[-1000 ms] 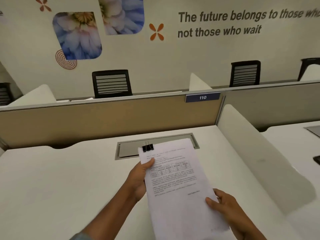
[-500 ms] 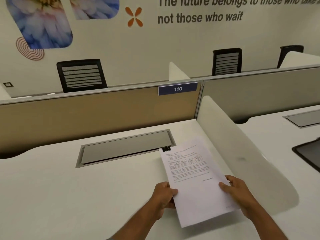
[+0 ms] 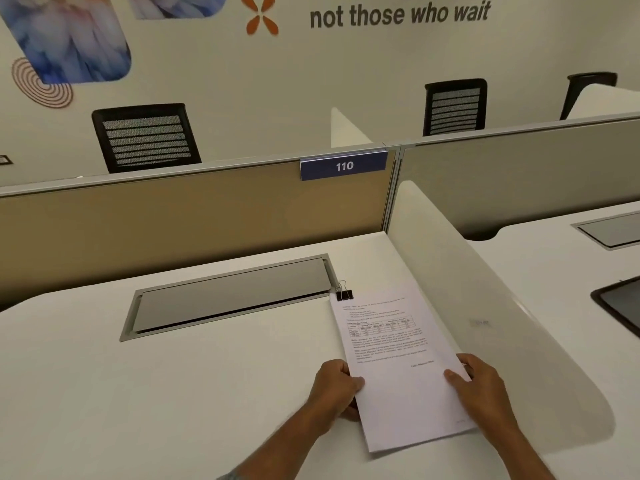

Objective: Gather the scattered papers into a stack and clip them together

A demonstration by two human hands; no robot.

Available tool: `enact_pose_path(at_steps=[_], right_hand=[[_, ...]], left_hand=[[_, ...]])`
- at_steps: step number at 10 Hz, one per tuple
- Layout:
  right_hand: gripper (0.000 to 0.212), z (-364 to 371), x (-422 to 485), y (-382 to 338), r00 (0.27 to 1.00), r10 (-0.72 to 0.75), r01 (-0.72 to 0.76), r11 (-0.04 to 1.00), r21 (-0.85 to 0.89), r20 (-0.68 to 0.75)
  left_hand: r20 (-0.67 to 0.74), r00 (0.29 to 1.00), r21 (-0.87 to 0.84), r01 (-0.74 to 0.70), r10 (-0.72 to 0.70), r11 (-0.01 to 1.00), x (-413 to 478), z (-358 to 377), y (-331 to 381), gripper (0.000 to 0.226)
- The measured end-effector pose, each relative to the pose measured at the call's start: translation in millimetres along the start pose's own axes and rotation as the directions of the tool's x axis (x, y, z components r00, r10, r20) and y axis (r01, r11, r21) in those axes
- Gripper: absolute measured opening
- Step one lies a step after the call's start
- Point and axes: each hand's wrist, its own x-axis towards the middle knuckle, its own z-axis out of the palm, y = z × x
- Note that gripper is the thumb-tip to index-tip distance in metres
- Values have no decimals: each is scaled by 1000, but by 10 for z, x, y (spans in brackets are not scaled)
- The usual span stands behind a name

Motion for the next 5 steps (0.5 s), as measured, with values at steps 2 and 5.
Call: enact_pose_path(at_steps=[2, 5], right_hand=[[45, 71, -59, -22, 996, -30, 19, 992, -125, -82], [47, 173, -146, -40, 972, -145, 74, 937, -341, -187]], left_hand=[[-67, 995, 242, -57, 75, 969, 1, 28, -3, 13], [-93, 989, 403, -69, 116, 913, -135, -40, -103, 20]])
